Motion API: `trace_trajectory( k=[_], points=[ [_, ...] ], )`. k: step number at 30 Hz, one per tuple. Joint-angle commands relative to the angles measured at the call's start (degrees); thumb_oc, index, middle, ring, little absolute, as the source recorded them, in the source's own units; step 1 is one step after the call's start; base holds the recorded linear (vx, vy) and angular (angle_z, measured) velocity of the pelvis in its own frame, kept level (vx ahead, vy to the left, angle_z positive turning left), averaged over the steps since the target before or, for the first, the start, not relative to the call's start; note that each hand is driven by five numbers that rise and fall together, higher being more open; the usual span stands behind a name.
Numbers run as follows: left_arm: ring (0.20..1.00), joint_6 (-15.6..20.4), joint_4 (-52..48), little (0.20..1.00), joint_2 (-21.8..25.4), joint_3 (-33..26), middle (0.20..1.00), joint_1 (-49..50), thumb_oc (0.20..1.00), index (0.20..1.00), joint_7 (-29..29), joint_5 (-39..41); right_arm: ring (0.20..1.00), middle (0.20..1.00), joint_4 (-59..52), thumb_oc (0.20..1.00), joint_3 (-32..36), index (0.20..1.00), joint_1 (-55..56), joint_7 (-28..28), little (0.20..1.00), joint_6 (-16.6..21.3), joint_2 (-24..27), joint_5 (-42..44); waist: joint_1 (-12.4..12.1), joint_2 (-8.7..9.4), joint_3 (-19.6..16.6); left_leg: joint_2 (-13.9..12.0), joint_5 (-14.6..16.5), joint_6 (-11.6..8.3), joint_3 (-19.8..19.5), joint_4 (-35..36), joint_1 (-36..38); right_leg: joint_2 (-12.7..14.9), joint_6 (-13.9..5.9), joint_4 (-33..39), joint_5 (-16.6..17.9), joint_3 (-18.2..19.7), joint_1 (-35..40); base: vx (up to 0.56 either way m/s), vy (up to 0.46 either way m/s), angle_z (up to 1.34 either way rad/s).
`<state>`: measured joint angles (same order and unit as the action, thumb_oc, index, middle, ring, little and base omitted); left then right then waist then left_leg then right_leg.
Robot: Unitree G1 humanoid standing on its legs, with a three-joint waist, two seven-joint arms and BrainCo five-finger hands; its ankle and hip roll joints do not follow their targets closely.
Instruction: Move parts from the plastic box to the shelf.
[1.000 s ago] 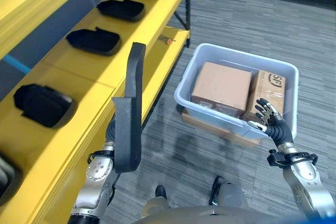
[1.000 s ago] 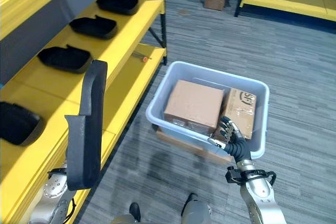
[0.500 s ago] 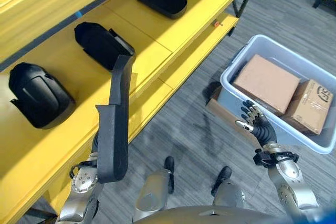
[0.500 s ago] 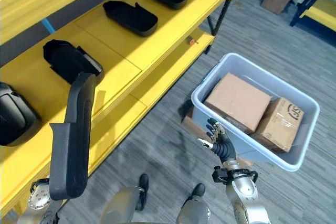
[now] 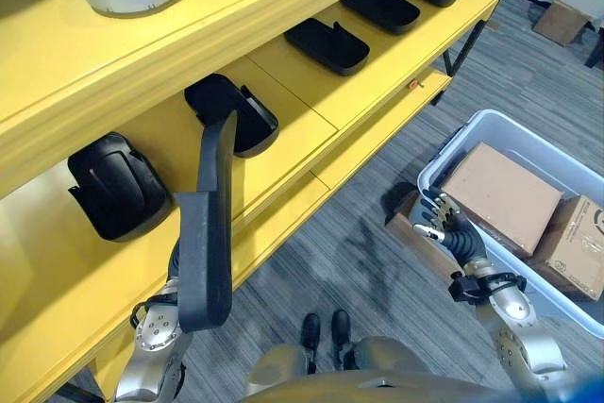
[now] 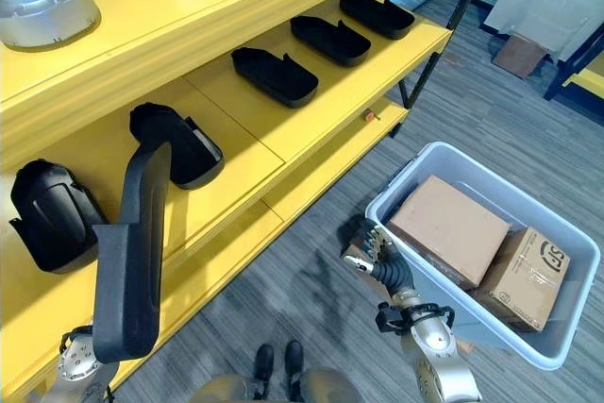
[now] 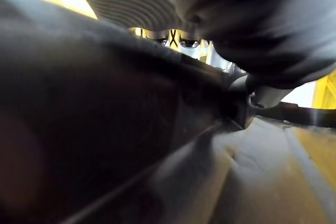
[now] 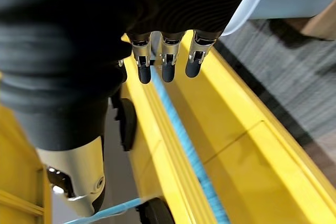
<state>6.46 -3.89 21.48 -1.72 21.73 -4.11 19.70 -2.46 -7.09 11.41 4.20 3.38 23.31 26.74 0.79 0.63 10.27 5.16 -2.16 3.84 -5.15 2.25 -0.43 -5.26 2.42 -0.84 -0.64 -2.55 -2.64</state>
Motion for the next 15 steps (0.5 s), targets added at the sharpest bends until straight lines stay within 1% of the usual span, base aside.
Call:
trace_trajectory(
  k=[1, 4, 5, 6, 7, 8, 9, 10, 11, 12, 13, 14, 15],
  points=[
    [0.2, 3.9, -4.7, 0.2, 1.9, -3.1, 0.2, -1.0, 0.2, 0.2, 0.3, 1.2, 1.0, 1.0, -3.2, 1.0, 0.1, 1.0, 0.2, 0.2, 1.0, 2.1, 1.3, 0.7, 1.0, 2.01, -1.3, -1.5, 0.1, -2.28, 1.2, 0.9, -1.1, 3.3, -5.47, 1.0, -1.1, -0.5, 2.3, -0.09, -0.074, 0.14],
    [0.2, 3.8, -5.1, 0.2, 1.7, -3.0, 0.2, -0.5, 0.2, 0.2, 0.6, 1.1, 1.0, 1.0, -3.1, 1.0, -0.1, 1.0, 0.3, 0.5, 1.0, 2.0, 1.6, 1.0, 0.8, 1.9, -0.9, -1.4, 0.0, -2.61, 0.5, -0.3, -1.5, 3.4, -4.95, 0.9, -1.3, -1.5, 2.7, -0.1, -0.073, 0.15],
    [0.2, 3.7, -5.3, 0.2, 1.8, -3.1, 0.2, -0.4, 0.2, 0.2, 0.6, 1.0, 1.0, 1.0, -3.2, 1.0, 0.0, 1.0, 0.1, 0.4, 1.0, 2.1, 1.9, 1.2, 0.5, 1.91, -0.2, -1.0, 0.3, -2.96, 0.5, -3.1, -2.8, 3.7, -4.71, 0.8, -1.3, -2.2, 2.7, -0.25, -0.084, 0.32],
    [0.2, 3.7, -5.2, 0.2, 2.0, -3.1, 0.2, -0.7, 0.2, 0.2, 0.8, 1.2, 1.0, 1.0, -3.2, 1.0, -0.1, 1.0, -0.7, 0.2, 1.0, 2.3, 2.7, 1.1, 0.1, 1.76, 1.6, 0.3, 1.0, -4.27, 1.2, -9.3, -6.4, 4.5, -4.43, 1.3, -1.0, -4.2, 2.5, -0.29, -0.076, 0.42],
    [0.2, 3.8, -5.0, 0.2, 1.8, -3.0, 0.2, -1.0, 0.2, 0.2, 0.8, 1.6, 1.0, 1.0, -3.2, 1.0, 0.1, 1.0, -1.0, 0.0, 1.0, 2.5, 3.1, 0.9, 0.0, 1.75, 2.3, 0.7, 1.2, -4.99, 2.1, -11.7, -8.0, 4.9, -4.34, 1.6, -0.8, -5.0, 2.3, -0.31, -0.058, 0.59],
    [0.2, 3.8, -4.8, 0.2, 1.6, -2.9, 0.2, -1.5, 0.2, 0.2, 0.7, 2.0, 1.0, 1.0, -3.4, 1.0, 0.3, 1.0, -1.5, -0.4, 1.0, 2.7, 3.4, 0.4, 0.1, 1.76, 2.9, -0.4, 2.2, -5.26, 5.0, -13.8, -8.5, 5.6, -4.31, 1.5, -0.4, -6.1, 1.8, -0.23, -0.031, 0.83],
    [0.2, 3.6, -4.4, 0.2, 1.5, -3.0, 0.2, -2.0, 0.2, 0.2, 0.8, 2.1, 1.0, 1.0, -3.4, 1.0, 0.5, 1.0, -2.1, -0.8, 1.0, 3.0, 3.4, 0.0, 0.7, 2.21, 3.1, -3.3, 3.9, -5.03, 9.5, -17.1, -8.4, 6.9, -4.39, 1.5, 0.2, -7.2, 1.3, -0.17, -0.022, 1.03],
    [0.2, 3.5, -4.2, 0.2, 1.4, -3.1, 0.2, -2.0, 0.2, 0.2, 1.1, 2.2, 1.0, 1.0, -3.2, 1.0, 0.5, 1.0, -2.3, -1.2, 1.0, 2.8, 3.2, 0.0, 0.7, 2.49, 2.8, -4.0, 5.4, -4.7, 10.2, -18.2, -8.4, 7.5, -4.42, 1.6, 0.6, -7.5, 0.8, -0.09, -0.018, 1.33],
    [0.2, 3.5, -4.2, 0.2, 1.2, -3.3, 0.2, -1.8, 0.2, 0.2, 1.1, 2.0, 1.0, 1.0, -3.2, 1.0, 0.4, 1.0, -2.1, -1.0, 1.0, 2.7, 2.8, 0.2, 0.4, 2.47, 2.9, -4.5, 7.4, -4.61, 8.9, -19.7, -7.3, 7.5, -4.42, 1.5, 0.6, -7.3, 1.1, -0.02, -0.007, 1.16],
    [0.2, 3.5, -4.0, 0.2, 1.0, -3.5, 0.2, -1.5, 0.2, 0.2, 1.0, 1.6, 1.0, 1.0, -3.2, 1.0, 0.4, 1.0, -1.8, -0.8, 1.0, 2.6, 2.7, 0.4, 0.3, 2.55, 2.7, -4.9, 8.2, -4.58, 7.5, -20.5, -6.1, 7.5, -4.33, 1.6, 0.6, -7.3, 1.3, 0.0, -0.007, 0.83],
    [0.2, 3.3, -4.0, 0.2, 0.7, -3.6, 0.2, -1.4, 0.2, 0.2, 0.9, 1.5, 1.0, 1.0, -3.2, 1.0, 0.6, 1.0, -1.2, -0.7, 1.0, 2.4, 2.6, 0.7, 0.5, 2.77, 2.6, -6.2, 8.3, -4.5, 7.3, -20.7, -5.0, 7.8, -4.32, 1.5, 0.6, -7.7, 1.5, -0.01, 0.006, 0.29],
    [0.2, 3.1, -4.2, 0.2, 0.6, -3.6, 0.2, -1.5, 0.2, 0.2, 0.8, 1.3, 1.0, 1.0, -3.2, 1.0, 0.8, 1.0, -0.8, -0.8, 1.0, 2.3, 2.5, 0.8, 0.8, 2.86, 2.4, -8.5, 7.8, -4.55, 7.7, -20.4, -3.8, 8.1, -4.31, 1.3, 0.5, -8.4, 1.4, -0.03, 0.028, 0.1],
    [0.2, 3.0, -4.3, 0.2, 0.5, -3.5, 0.2, -1.7, 0.2, 0.2, 0.7, 1.2, 1.0, 1.0, -3.1, 1.0, 1.1, 1.0, -0.6, -1.0, 1.0, 2.5, 2.3, 1.0, 1.6, 2.85, 2.0, -12.5, 5.9, -4.9, 9.0, -19.1, -1.9, 8.6, -4.27, 1.2, 0.3, -9.6, 1.0, -0.04, 0.064, 0.27]
  ],
)
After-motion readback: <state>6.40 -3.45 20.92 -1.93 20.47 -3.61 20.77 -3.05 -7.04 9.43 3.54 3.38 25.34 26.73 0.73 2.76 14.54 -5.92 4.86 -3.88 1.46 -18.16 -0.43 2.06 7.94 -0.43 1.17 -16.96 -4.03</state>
